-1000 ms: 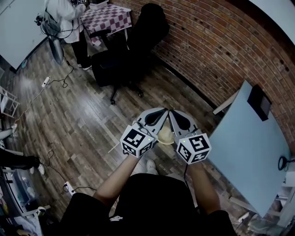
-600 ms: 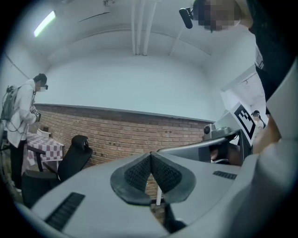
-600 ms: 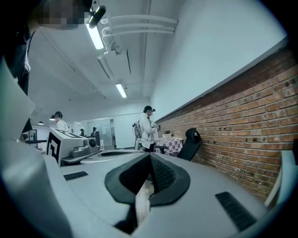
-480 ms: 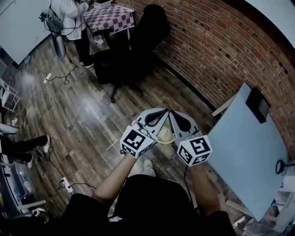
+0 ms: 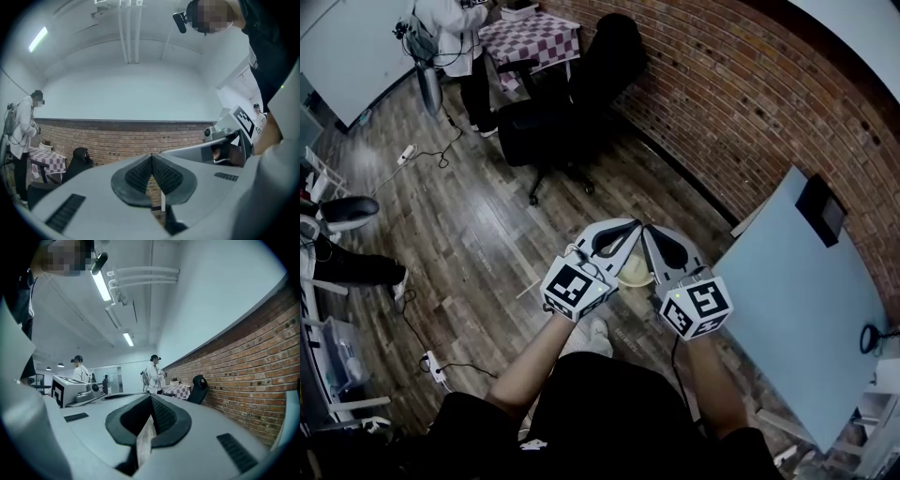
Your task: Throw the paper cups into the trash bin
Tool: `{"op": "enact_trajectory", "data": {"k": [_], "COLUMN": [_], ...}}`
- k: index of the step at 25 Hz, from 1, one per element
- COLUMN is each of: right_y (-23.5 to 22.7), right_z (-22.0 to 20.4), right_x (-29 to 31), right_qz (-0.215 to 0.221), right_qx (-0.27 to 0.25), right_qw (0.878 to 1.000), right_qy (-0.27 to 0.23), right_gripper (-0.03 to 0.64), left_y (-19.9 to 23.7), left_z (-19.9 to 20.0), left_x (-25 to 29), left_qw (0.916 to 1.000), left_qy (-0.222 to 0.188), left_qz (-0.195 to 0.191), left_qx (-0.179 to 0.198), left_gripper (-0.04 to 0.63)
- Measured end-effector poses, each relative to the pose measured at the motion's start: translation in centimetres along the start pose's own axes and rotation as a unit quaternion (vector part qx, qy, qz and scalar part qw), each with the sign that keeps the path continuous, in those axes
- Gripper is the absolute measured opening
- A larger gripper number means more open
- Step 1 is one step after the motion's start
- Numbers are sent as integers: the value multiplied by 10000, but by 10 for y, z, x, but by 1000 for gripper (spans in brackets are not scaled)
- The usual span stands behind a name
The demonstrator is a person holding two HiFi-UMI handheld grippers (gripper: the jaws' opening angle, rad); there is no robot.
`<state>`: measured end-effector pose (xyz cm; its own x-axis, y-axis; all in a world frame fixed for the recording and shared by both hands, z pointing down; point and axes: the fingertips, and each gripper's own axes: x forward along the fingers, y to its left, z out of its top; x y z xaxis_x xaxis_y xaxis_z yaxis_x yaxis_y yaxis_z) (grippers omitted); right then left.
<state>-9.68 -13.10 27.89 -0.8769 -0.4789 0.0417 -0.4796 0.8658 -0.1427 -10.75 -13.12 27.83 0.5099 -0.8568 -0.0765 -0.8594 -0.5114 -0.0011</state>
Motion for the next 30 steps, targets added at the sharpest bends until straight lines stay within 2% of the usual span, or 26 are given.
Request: {"op": "enact_trajectory", "data": {"k": [12, 22, 30], "right_y": [29, 57, 70], "right_z": [3, -2, 0], "right_x": [-66, -128, -169], "right_qz": [133, 255, 260], "right_qx": [93, 81, 43], "right_qw": [9999, 9996, 9995], "right_qy": [-56, -99, -161], "right_gripper": [2, 2, 2], "left_y": [-63, -127, -167], "left_z": [5, 14, 18], "left_x": [-24, -50, -61], "left_qw": [9998, 9994, 9994], "left_qy": [16, -9, 18], "left_qz": [156, 339, 346], "left_qx": [-151, -101, -45], "left_gripper": [3, 3, 3]}}
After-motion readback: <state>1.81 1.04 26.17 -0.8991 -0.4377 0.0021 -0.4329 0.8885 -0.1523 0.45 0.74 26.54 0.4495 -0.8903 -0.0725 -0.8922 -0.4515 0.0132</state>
